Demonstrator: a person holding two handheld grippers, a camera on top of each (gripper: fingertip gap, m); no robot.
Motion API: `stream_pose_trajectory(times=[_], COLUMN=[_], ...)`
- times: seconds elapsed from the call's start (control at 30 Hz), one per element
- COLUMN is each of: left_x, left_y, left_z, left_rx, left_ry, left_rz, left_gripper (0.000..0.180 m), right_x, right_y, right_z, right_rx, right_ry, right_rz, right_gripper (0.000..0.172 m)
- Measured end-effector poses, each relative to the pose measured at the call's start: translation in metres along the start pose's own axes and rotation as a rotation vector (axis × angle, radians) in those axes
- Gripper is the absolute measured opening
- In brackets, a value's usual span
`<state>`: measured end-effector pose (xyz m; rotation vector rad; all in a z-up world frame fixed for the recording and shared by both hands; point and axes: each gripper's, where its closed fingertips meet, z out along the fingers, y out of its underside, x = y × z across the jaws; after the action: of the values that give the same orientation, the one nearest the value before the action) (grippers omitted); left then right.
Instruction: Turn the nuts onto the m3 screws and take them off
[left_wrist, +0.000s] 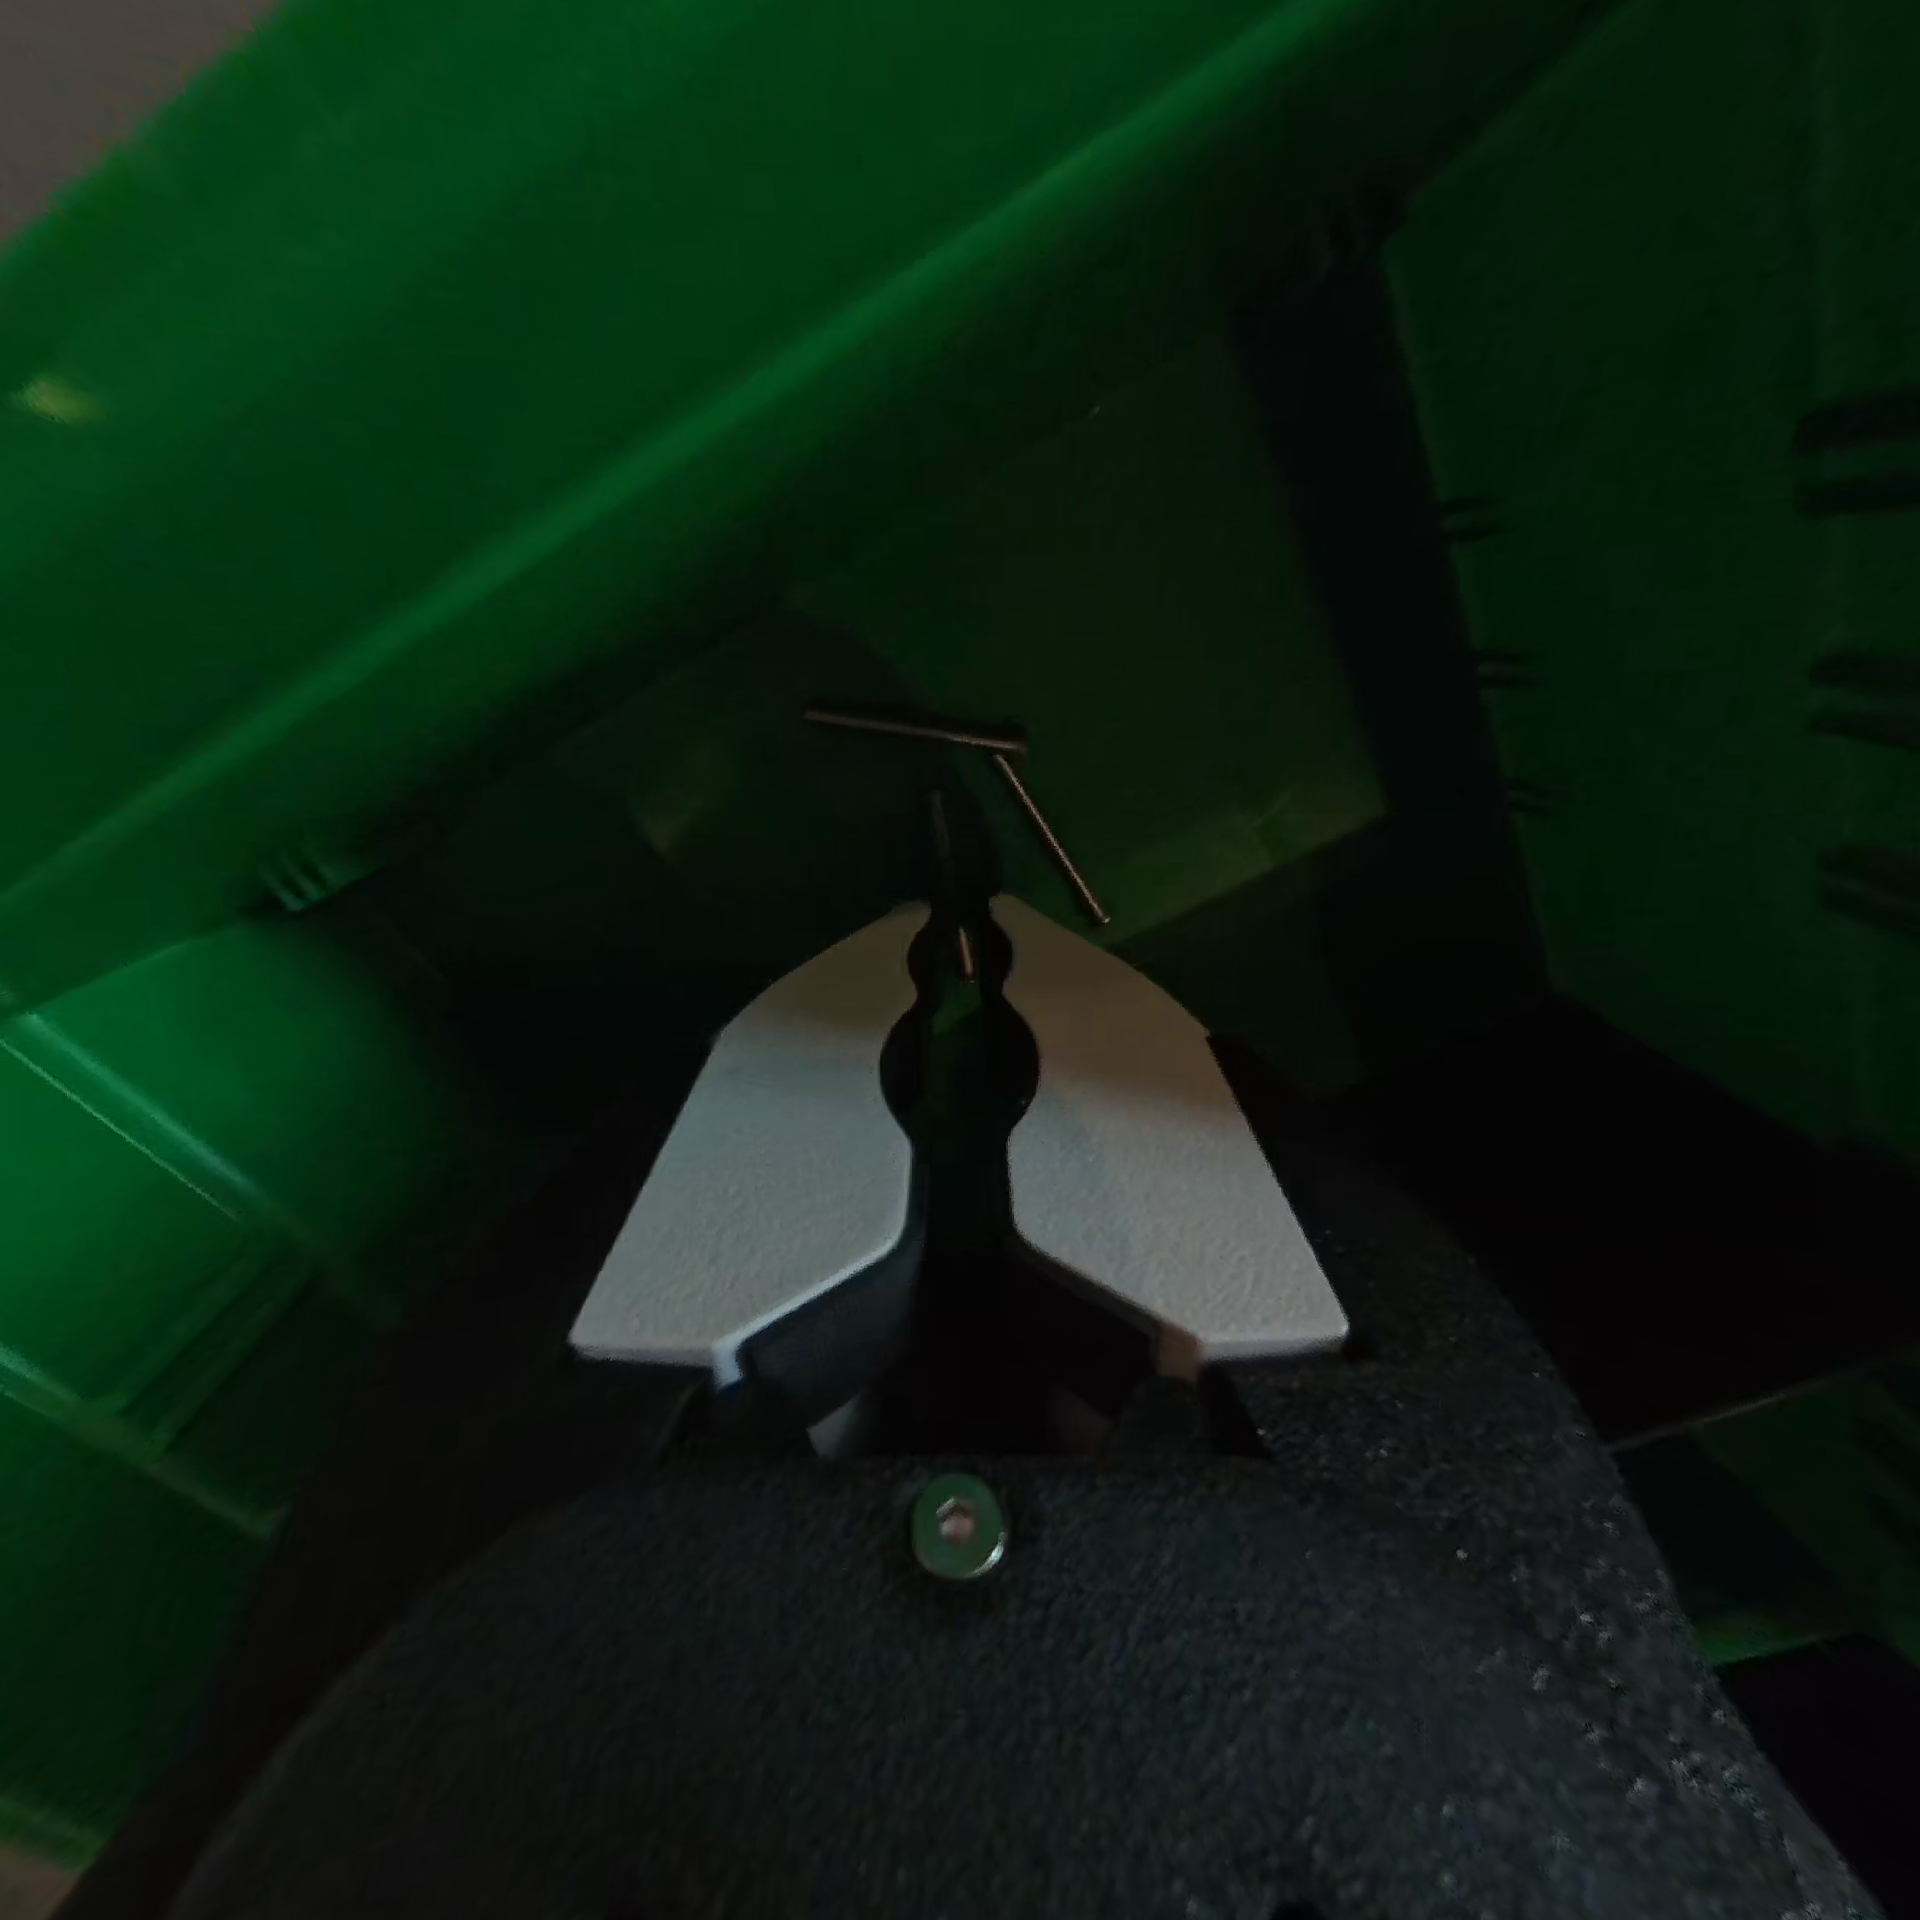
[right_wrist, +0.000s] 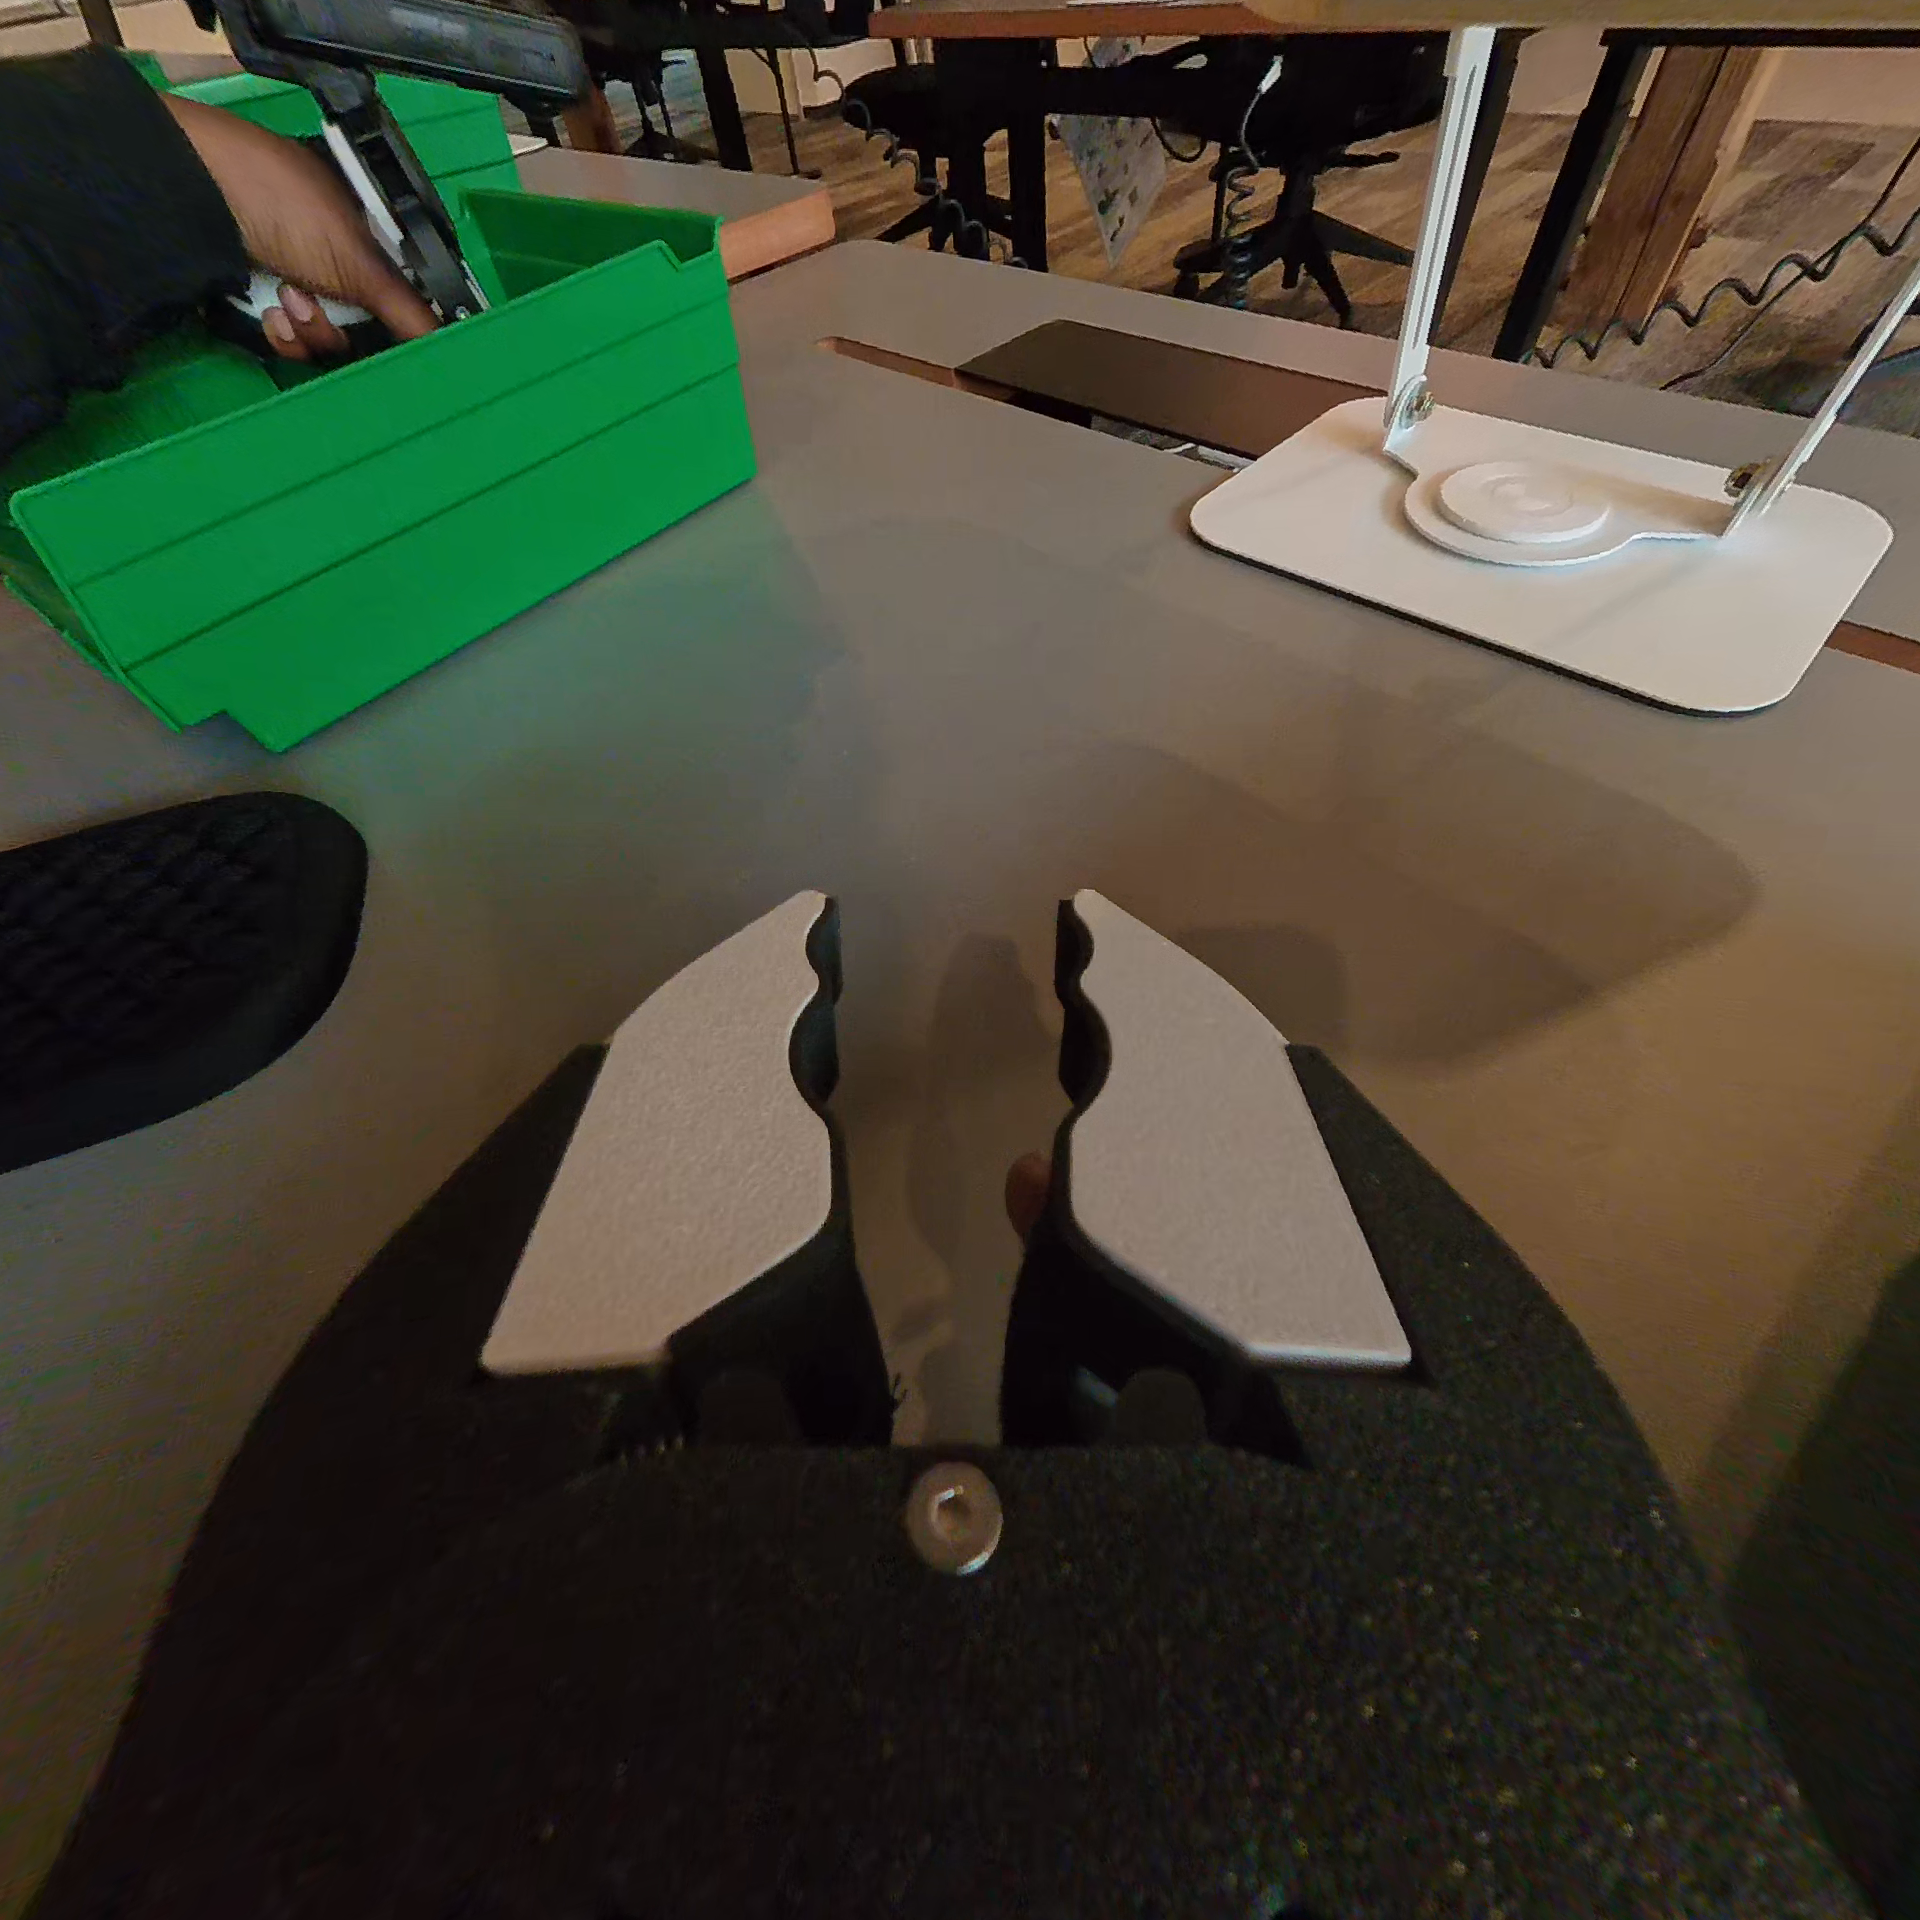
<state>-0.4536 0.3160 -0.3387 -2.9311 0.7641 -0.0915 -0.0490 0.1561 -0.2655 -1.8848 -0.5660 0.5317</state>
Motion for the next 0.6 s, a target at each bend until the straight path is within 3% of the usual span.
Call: stream_pose_trajectory(times=[0.2, 0.4, 0.6], left_x=[0.0, 0.021, 0.081], left_y=[-0.004, -0.023, -0.036], left_z=[-0.01, -0.061, -0.124], left_rx=[0.074, 0.391, 0.744], left_ry=[-0.039, -0.002, 0.135], left_rz=[0.035, 0.042, 0.124], left_gripper=[0.002, 0.002, 0.001], right_x=[0.002, -0.002, -0.007], right_y=[0.001, 0.001, -0.006], right_z=[0.0, 0.002, 0.002], right_rx=[-0.005, 0.002, 0.039], right_ry=[0.009, -0.009, -0.048], right_rz=[-0.007, -0.006, 0.025], right_gripper=[0.039, 0.038, 0.035])
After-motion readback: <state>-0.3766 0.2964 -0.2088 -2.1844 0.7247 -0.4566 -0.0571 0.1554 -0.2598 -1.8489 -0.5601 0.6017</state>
